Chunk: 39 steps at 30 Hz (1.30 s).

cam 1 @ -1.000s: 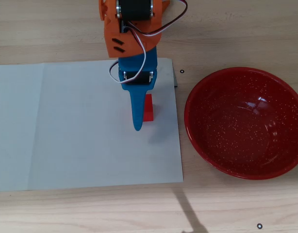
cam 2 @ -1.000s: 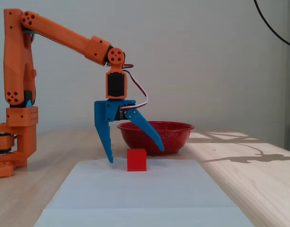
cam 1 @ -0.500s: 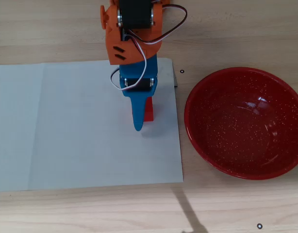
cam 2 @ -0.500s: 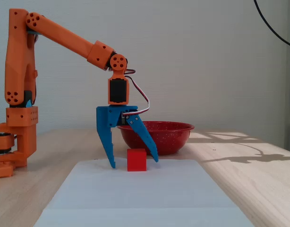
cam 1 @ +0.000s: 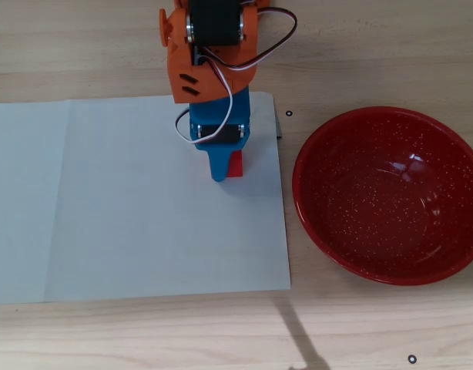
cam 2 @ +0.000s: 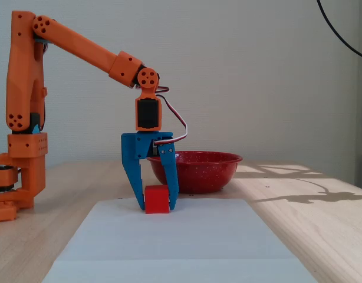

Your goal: Grasp the red cube and put it in the red bowl

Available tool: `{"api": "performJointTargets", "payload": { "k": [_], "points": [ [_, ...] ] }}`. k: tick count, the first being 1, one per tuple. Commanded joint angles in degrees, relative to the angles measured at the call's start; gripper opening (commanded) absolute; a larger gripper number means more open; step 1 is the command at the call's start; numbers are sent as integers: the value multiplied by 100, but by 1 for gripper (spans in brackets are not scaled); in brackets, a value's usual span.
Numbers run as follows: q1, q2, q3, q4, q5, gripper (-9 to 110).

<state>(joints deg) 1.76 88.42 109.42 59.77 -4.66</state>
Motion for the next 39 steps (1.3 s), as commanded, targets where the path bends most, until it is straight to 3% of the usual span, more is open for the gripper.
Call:
{"api": "performJointTargets", "payload": {
  "k": [1,7,22,27,39],
  "points": [
    [79,510,-536,-26,53,0],
    [26,809,-1116,782,-79,0],
    [439,1301,-4790,3691,-281,0],
    [1081,1362,-5177,3533,-492,0],
    [2628,1336,-4377,1705,-940,1]
  ]
}}
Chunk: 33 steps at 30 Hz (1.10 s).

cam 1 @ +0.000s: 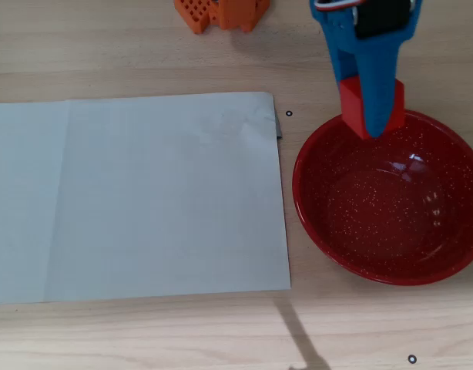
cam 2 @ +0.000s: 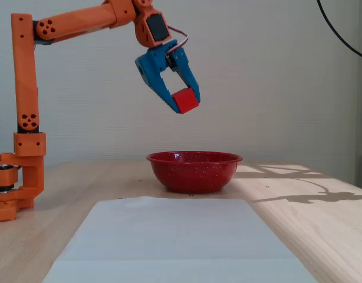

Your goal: Grasp the red cube and put it in the red bowl

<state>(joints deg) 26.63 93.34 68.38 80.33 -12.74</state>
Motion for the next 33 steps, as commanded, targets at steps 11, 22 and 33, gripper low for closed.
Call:
{"api": "performJointTargets", "payload": {
  "k": [11,22,33],
  "points": [
    [677,809,1608,-2065,-237,15],
    [677,738,1793,-1907,-237,29],
    [53,1591,1424,-1389,-141,0]
  ]
}}
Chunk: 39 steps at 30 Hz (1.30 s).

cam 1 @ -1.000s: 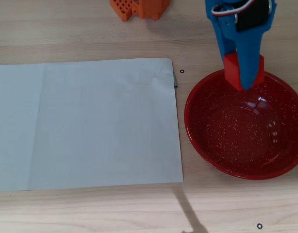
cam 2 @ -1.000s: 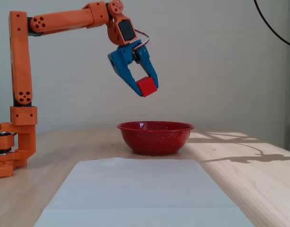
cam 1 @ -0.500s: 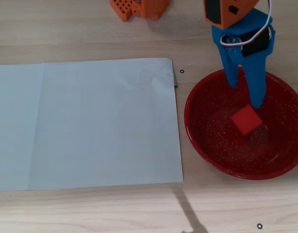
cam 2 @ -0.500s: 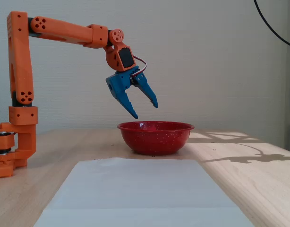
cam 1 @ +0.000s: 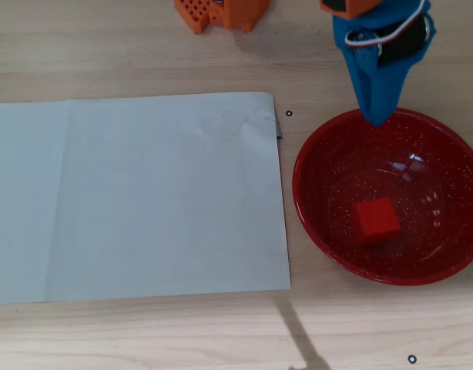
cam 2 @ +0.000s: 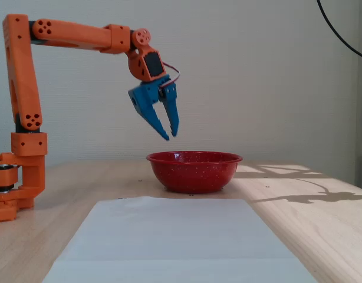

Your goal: Grasp the red cube and put it in the red bowl

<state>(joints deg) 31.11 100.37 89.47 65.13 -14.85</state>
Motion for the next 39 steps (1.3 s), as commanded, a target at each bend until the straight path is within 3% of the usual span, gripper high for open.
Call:
{"api": "performJointTargets", "payload": {
  "k": [1,9,21,39],
  "points": [
    [-475,1002,-686,211,88,0],
    [-1318,2153,-105,598,246,0],
    [-2461,4896,2848,-255,562,0],
    [-2812,7998,7717,-2953,343,0]
  ]
}}
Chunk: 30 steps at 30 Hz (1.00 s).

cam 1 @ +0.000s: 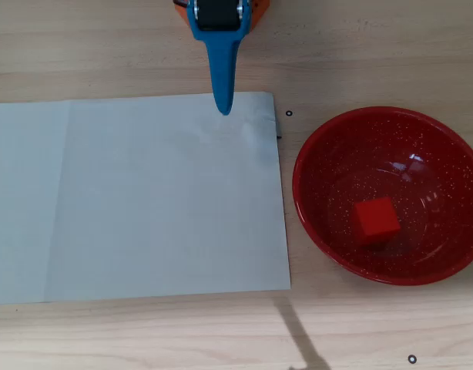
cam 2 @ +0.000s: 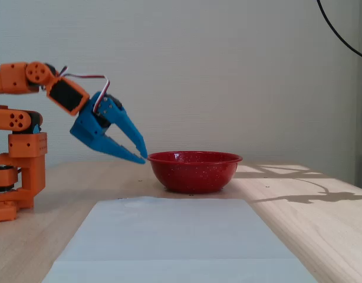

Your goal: Grasp the red cube and put it in the red bowl

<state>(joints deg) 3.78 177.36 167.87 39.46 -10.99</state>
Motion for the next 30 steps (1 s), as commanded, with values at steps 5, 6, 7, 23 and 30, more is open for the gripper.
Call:
{"api": "performJointTargets", "payload": {
  "k": [5,6,7,23,30],
  "points": [
    [-132,870,826,-914,-44,0],
    [-141,976,1011,-1046,9,0],
    [-167,1072,1187,-1169,44,0],
    [-264,1134,1204,1301,9,0],
    [-246,1134,1204,1327,-53,0]
  ]
}}
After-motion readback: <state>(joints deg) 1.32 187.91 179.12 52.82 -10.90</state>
